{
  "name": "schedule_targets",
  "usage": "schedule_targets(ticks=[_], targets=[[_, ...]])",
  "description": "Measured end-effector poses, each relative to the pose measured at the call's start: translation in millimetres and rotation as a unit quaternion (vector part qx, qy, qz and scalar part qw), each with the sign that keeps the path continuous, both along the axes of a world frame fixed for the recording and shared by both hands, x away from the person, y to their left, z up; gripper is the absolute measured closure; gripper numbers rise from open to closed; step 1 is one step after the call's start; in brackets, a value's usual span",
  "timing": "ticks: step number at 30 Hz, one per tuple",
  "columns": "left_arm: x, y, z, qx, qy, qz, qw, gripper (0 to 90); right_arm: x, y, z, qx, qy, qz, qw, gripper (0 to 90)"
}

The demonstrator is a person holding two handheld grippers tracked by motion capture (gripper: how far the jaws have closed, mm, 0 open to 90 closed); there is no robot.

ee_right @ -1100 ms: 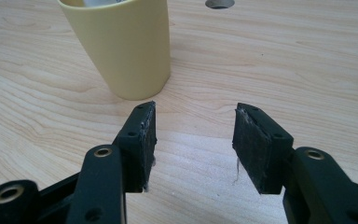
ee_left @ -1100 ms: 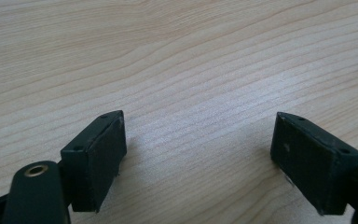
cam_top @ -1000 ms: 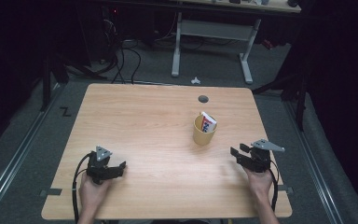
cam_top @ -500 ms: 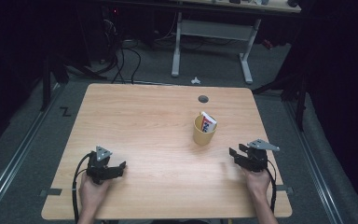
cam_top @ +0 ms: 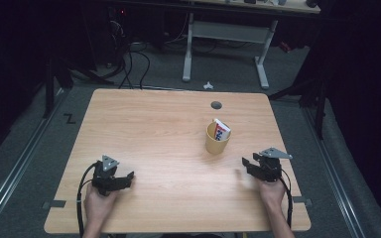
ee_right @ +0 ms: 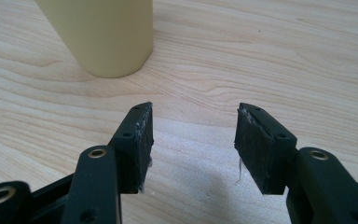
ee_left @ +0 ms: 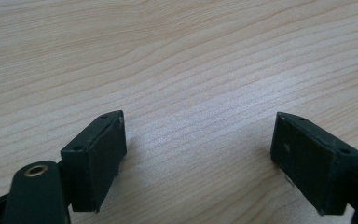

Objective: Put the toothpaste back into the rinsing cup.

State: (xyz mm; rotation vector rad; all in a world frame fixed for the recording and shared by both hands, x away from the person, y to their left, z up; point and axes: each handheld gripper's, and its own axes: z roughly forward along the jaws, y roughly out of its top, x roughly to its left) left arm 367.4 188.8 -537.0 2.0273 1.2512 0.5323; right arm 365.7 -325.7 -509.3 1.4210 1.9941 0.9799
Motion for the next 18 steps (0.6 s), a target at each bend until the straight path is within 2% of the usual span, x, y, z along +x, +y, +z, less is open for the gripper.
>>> schedule_targets(ticks=[18], targets=[[0.0, 0.0, 0.0, 0.0, 0.0, 0.0, 1.0, 18.6, 7.8, 2.7, -10.7, -0.022, 0.017, -0.006, 0.9996, 46.7]])
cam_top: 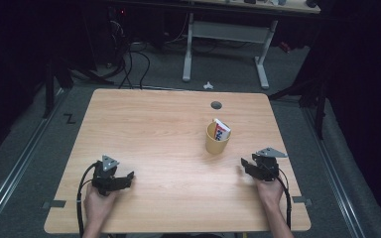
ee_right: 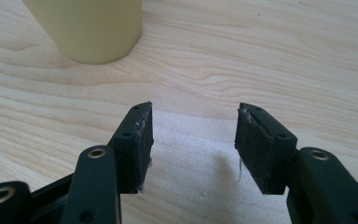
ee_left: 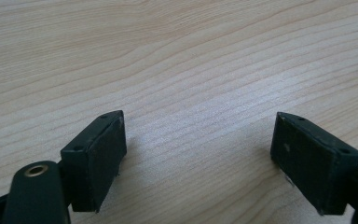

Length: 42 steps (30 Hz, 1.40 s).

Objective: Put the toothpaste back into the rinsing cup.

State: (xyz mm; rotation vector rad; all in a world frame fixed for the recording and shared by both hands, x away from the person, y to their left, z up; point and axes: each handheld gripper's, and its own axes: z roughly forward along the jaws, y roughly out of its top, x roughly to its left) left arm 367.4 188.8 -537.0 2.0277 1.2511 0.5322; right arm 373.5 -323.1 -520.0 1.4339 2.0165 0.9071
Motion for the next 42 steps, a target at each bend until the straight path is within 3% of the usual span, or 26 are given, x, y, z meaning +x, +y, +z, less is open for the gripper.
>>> schedule_targets(ticks=[20, 42], targets=[[0.0, 0.0, 0.0, 0.0, 0.0, 0.0, 1.0, 18.6, 6.0, 3.6, -8.4, -0.01, 0.014, -0.003, 0.9998, 46.5], [0.0, 0.0, 0.0, 0.0, 0.0, 0.0, 1.0, 18.6, 7.6, 3.7, -10.2, -0.006, 0.021, 0.003, 0.9997, 38.8]])
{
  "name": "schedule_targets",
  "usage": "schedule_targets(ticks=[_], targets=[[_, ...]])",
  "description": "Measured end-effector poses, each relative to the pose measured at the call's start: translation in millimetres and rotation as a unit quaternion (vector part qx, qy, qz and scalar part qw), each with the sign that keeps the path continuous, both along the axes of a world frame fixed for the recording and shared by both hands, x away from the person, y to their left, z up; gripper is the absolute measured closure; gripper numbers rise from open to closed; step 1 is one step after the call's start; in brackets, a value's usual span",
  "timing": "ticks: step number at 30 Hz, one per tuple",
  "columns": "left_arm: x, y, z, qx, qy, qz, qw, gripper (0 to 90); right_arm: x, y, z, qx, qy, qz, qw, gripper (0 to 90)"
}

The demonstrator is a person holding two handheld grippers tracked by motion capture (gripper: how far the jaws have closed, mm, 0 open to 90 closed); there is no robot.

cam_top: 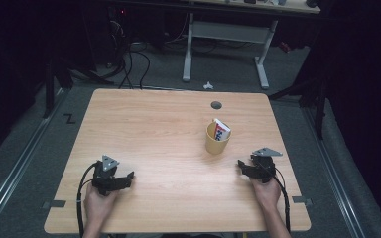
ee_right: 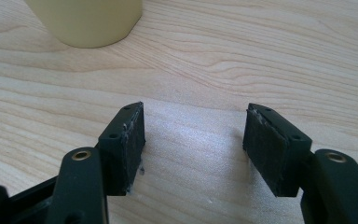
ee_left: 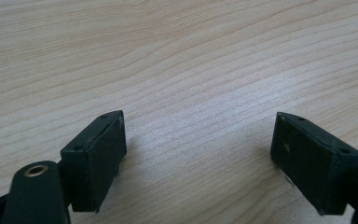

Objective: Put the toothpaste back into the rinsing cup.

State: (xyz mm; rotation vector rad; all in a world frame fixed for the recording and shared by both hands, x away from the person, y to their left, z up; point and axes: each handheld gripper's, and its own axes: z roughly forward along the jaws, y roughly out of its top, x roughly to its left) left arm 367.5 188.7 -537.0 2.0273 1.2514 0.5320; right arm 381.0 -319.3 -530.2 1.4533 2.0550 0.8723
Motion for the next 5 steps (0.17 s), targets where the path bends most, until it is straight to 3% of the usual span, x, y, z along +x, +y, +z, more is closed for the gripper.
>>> schedule_targets(ticks=[5], targets=[[0.1, 0.1, 0.1, -0.001, 0.001, 0.0, 1.0, 18.8, -0.2, 0.2, 0.0, 0.0, 0.0, -0.002, 1.0, 38.6]])
